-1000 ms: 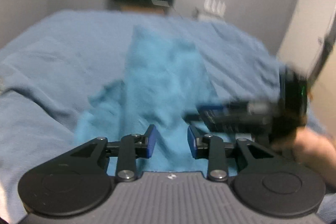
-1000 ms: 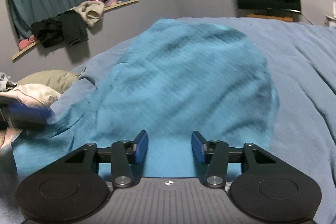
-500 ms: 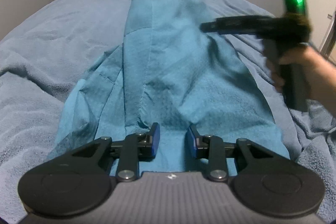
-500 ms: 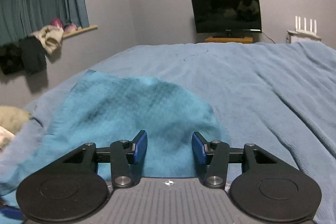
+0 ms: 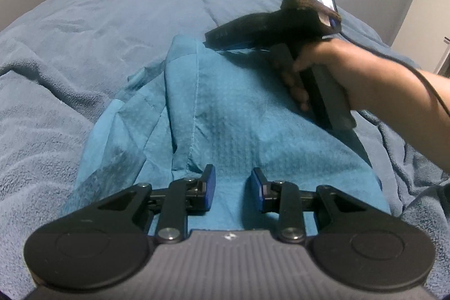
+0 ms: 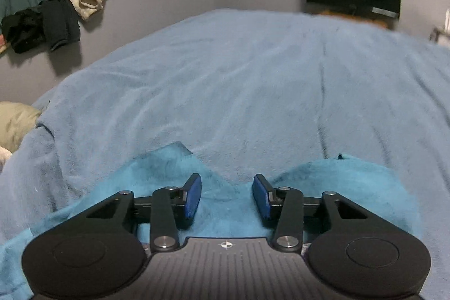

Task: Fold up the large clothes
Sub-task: 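Release both tools and lift them above the lengthwise-folded jacket, then grasp the end of the teal jacket strip with the right tool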

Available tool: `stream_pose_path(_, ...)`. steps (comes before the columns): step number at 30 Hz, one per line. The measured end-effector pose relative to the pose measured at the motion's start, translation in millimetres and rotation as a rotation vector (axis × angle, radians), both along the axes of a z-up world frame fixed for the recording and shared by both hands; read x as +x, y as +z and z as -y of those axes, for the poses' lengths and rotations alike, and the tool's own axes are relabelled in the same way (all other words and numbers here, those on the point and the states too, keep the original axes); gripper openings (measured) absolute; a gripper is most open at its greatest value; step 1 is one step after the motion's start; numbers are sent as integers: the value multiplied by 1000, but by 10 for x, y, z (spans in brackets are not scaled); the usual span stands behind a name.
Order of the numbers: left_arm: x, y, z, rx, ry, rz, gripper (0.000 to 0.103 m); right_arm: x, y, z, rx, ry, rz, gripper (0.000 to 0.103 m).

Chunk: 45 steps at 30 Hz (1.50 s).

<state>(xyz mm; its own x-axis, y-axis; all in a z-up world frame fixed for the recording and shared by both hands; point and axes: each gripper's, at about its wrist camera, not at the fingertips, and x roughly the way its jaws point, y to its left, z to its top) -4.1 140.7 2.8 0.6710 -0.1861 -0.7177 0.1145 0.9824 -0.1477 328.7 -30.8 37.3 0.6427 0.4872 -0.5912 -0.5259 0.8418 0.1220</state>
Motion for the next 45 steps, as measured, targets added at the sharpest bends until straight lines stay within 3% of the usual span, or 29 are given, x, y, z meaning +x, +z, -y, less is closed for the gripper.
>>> stream_pose_path(4,13,36,84,7,-4,0,29,-53,154,316,151,25,-24,50)
stream_pose_path(9,25,35,61,-8,-3,2,29,-342,355,1210,294,-84,45,71)
stream_pose_path(10,26,36,66,-7,-2,2,29,-360,347,1418,314,-114,37,71)
stream_pose_path(14,1,33,75,3,1,4,29,-243,164,2003,365,-177,-74,84)
stream_pose_path(18,-4,-2,75,3,4,1,29,-33,-237,2300,506,-111,-281,95)
stream_pose_path(21,14,-14,74,3,4,-2,29,155,-567,2328,622,-55,-416,97)
stream_pose_path(25,44,-25,63,-5,4,-7,29,360,-919,2257,694,16,-532,99)
stream_pose_path(31,101,-55,-25,-43,6,-15,29,739,-1237,2006,788,155,-621,103)
stream_pose_path(40,182,-91,-174,-115,14,-36,29,1412,-1580,1535,882,323,-655,103)
stream_pose_path(44,200,-106,-203,-134,20,-44,29,1373,-1663,1442,922,234,-578,102)
stream_pose_path(45,199,-107,-224,-136,22,-46,29,1331,-1596,1400,895,199,-541,92)
